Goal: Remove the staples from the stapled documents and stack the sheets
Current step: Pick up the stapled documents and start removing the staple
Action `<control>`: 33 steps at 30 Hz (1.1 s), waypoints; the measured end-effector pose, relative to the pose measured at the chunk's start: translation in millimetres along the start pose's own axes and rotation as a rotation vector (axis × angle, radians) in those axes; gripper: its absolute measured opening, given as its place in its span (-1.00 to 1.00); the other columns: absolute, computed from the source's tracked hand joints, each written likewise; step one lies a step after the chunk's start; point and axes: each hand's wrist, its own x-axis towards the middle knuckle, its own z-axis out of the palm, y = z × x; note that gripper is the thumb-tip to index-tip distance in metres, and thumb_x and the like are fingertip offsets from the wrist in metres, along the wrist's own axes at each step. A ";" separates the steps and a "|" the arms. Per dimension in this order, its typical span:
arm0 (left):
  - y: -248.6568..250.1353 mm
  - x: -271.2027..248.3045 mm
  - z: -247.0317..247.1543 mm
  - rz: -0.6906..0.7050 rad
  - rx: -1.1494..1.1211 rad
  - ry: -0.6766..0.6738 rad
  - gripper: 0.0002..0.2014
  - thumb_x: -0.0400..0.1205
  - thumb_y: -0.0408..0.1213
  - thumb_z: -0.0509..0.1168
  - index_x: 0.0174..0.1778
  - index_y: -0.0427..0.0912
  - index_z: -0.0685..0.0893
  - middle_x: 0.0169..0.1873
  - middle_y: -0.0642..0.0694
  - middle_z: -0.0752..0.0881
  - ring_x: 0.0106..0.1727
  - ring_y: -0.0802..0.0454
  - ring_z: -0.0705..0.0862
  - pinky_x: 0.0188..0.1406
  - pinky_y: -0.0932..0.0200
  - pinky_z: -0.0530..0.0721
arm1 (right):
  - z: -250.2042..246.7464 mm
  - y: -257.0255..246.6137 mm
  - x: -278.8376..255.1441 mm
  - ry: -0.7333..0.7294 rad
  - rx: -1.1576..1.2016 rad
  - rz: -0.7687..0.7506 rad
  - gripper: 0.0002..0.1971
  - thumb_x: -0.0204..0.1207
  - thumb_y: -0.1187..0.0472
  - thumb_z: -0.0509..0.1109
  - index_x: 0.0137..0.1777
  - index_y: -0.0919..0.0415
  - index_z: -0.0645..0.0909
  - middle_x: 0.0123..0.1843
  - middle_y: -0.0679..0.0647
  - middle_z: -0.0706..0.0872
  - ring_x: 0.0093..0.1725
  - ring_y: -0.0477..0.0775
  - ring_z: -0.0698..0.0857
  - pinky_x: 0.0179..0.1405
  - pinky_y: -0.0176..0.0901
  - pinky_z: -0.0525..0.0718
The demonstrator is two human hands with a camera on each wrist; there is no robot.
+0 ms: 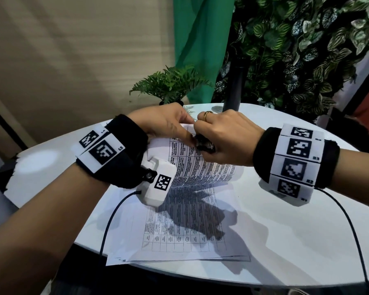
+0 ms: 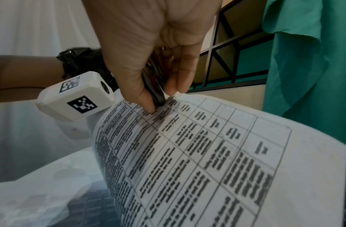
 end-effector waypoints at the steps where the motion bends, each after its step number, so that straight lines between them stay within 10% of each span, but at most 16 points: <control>1: 0.1 0.1 0.8 0.009 0.009 0.001 -0.85 0.45 -0.50 0.46 -0.13 -0.19 0.78 -0.35 0.00 0.75 -0.35 0.30 0.62 -0.25 0.48 0.56 | -1.6 0.2 1.0 -0.016 -0.016 -0.024 -0.67 0.00 0.29 0.61 -0.31 0.39 0.56 -0.42 0.27 0.59 -0.65 0.23 0.52 -0.60 -0.25 0.31; 8: -5.0 0.1 1.4 0.048 0.063 0.014 -0.83 0.46 -0.45 0.47 -0.25 -0.06 0.73 -0.38 0.08 0.71 -0.41 0.37 0.58 -0.27 0.48 0.50 | -10.4 1.3 13.3 -0.123 -0.030 -0.029 -0.72 0.21 0.20 0.54 -0.14 0.33 0.62 -0.22 0.23 0.67 -0.37 0.29 0.63 -0.43 -0.14 0.29; 15: -12.2 -3.1 4.6 0.056 0.027 0.046 -0.85 0.49 -0.44 0.45 -0.06 -0.41 0.75 -0.33 -0.07 0.69 -0.38 0.29 0.57 -0.27 0.40 0.53 | 6.1 -0.2 -0.9 0.000 0.099 0.204 -0.68 0.39 0.02 0.45 -0.08 0.26 0.53 -0.12 0.22 0.63 -0.13 0.34 0.62 -0.19 0.12 0.56; 24: -12.9 -7.6 9.1 0.028 -0.037 0.112 -0.94 0.52 -0.41 0.43 -0.14 -0.31 0.76 -0.39 0.00 0.73 -0.41 0.21 0.61 -0.35 0.37 0.54 | 9.5 3.4 -18.6 0.161 0.255 0.230 -0.52 0.34 -0.03 0.52 0.08 0.32 0.56 0.00 0.19 0.65 -0.01 0.25 0.62 -0.01 0.08 0.60; 27: -12.9 -11.1 10.3 0.049 -0.078 0.116 -0.92 0.51 -0.35 0.44 -0.28 -0.10 0.73 -0.50 0.19 0.73 -0.45 0.36 0.63 -0.40 0.50 0.50 | 12.4 5.1 -29.2 0.259 0.548 0.426 -0.40 0.38 -0.07 0.50 0.34 0.26 0.53 0.08 0.05 0.63 0.04 -0.04 0.59 0.08 -0.27 0.51; 33: -14.3 -14.3 12.8 0.047 -0.089 0.154 -0.99 0.51 -0.24 0.44 -0.21 -0.04 0.77 -0.24 0.04 0.82 -0.20 0.18 0.73 0.03 0.21 0.63 | 18.5 -2.0 -37.6 0.482 1.540 0.755 -0.65 0.38 -0.13 0.40 -0.13 0.16 0.50 -0.25 0.04 0.63 -0.40 -0.12 0.61 -0.51 -0.30 0.59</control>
